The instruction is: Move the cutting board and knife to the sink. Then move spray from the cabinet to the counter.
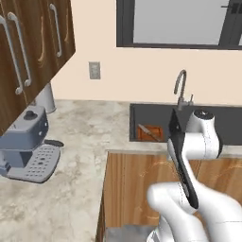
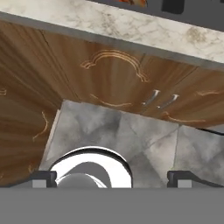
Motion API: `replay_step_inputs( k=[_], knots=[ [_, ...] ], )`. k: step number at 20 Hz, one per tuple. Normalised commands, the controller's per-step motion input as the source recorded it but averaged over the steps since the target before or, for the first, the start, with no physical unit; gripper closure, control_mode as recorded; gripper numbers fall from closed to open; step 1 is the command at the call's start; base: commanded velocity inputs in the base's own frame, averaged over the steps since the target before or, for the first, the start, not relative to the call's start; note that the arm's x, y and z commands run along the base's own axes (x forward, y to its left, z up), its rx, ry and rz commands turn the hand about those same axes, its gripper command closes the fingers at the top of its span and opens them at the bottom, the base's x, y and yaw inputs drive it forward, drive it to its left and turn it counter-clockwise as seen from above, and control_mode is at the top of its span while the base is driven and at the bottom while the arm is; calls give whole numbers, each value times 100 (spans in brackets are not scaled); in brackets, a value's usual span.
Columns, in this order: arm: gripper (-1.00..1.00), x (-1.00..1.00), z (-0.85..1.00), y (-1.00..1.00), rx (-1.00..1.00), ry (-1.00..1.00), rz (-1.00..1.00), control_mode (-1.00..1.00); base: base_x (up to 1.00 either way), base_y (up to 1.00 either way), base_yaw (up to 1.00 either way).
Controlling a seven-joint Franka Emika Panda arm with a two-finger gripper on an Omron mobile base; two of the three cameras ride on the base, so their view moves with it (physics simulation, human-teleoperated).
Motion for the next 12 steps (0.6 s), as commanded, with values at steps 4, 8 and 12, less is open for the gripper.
replay_step_inputs(
  k=[4,8,12],
  knots=[
    [-100,0,0,0,0,0,0,100,-48,-20,76],
    [-100,0,0,0,0,0,0,100,-40,-18,85],
    [-100,0,0,0,0,0,0,100,-35,-12,90]
  ],
)
